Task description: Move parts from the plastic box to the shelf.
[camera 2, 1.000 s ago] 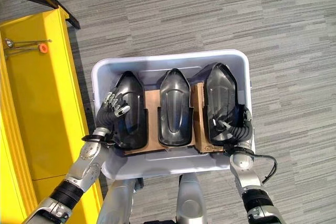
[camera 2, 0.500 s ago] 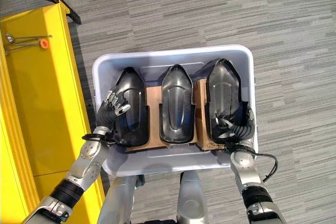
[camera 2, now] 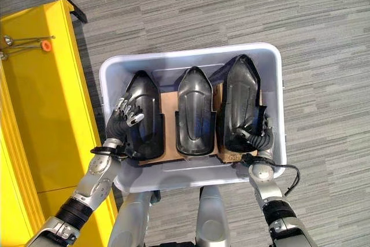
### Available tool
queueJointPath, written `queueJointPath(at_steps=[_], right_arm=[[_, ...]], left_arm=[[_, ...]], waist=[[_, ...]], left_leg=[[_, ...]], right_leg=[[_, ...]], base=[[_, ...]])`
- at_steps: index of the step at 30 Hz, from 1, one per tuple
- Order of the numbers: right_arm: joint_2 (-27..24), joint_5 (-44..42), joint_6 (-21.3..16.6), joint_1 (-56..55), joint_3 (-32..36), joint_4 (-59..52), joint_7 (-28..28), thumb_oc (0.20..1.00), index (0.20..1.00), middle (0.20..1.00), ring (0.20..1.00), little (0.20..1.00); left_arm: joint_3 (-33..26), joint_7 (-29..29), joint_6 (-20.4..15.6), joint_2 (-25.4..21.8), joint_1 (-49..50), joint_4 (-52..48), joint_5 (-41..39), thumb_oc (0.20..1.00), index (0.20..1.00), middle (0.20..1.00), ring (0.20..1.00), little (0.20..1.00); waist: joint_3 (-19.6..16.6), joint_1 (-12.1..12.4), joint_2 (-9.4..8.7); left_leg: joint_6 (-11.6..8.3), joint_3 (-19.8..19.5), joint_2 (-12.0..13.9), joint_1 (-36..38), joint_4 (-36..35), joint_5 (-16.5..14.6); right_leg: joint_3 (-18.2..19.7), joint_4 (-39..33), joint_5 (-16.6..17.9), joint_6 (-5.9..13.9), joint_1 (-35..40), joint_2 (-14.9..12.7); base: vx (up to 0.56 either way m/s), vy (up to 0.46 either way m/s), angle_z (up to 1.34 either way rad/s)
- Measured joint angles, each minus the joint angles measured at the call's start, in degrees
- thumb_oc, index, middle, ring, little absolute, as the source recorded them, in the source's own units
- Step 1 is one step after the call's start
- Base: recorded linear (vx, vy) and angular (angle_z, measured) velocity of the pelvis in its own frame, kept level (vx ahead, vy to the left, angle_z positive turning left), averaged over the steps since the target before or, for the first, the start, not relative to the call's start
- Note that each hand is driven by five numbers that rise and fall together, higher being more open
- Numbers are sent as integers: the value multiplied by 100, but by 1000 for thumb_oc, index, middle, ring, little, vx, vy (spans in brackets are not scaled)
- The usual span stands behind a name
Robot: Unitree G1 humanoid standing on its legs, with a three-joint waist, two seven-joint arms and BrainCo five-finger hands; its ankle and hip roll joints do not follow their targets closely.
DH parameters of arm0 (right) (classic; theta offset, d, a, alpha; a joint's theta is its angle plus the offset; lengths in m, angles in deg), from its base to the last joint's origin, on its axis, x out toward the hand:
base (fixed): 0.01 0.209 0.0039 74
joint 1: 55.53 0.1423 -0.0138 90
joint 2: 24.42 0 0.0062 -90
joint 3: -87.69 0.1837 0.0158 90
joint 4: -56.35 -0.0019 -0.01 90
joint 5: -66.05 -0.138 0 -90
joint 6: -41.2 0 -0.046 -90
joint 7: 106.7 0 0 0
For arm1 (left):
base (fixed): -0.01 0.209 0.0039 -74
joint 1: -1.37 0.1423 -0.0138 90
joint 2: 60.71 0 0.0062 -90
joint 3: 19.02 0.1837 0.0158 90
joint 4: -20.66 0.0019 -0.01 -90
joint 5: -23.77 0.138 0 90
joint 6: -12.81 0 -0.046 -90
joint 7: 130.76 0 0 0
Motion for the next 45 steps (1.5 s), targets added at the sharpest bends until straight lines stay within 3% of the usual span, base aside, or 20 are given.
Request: queueJointPath(at_steps=[16,32,33,34,35,38,42,45], right_arm=[[-87,217,70,48,24,-92,24,1000,1000,1000,1000,1000],[-55,213,-34,227,143,58,-290,1000,1000,1000,1000,1000],[-55,210,-43,287,170,117,-309,950,950,950,950,950],[-63,201,-106,492,174,405,-392,263,263,263,263,263],[-96,185,-120,600,188,546,-480,200,200,200,200,200],[-335,163,-45,677,115,576,-487,200,200,200,200,200],[-208,218,49,651,-116,357,-122,200,200,200,200,200],[-222,220,217,304,-86,-165,63,200,200,200,200,200]], left_arm=[[-5,10,0,97,-2,1,-4,1000,1000,1000,1000,1000],[-6,23,-17,98,-48,-11,-17,1000,1000,1000,1000,1000],[-7,24,-21,98,-49,-11,-20,1000,1000,1000,1000,1000],[4,26,-29,101,-47,-14,-26,1000,1000,1000,1000,1000],[3,25,-45,100,-47,-13,-29,1000,1000,1000,1000,1000],[-8,24,-53,98,-40,-14,-50,1000,1000,1000,1000,1000],[-9,21,-55,90,-38,-151,-166,1000,1000,1000,1000,1000],[-17,-1,-64,23,-2,-232,-233,1000,1000,1000,1000,1000]], waist=[[3,18,6],[32,86,36],[49,84,35],[54,83,37],[57,83,38],[66,100,42],[74,169,59],[57,265,49]], left_leg=[[5,-22,1,-159,56,12],[23,-115,-1,-504,169,37],[26,-127,-3,-549,197,40],[26,-156,-6,-628,254,40],[36,-163,-9,-655,254,54],[43,-177,-14,-656,253,82],[42,-213,-16,-633,253,92],[42,-298,-12,-148,240,93]], right_leg=[[-6,-1,44,6,-129,2],[-72,27,83,6,-382,10],[-80,28,92,14,-406,10],[-101,45,102,21,-448,7],[-101,72,104,23,-490,6],[-99,123,105,26,-518,2],[-118,131,104,23,-483,3],[-268,106,92,8,69,7]], base=[[0,0,0],[-3,-1,2],[-23,4,10],[-26,8,6],[-15,4,5],[0,0,0],[-2,-3,2],[31,-34,15]])
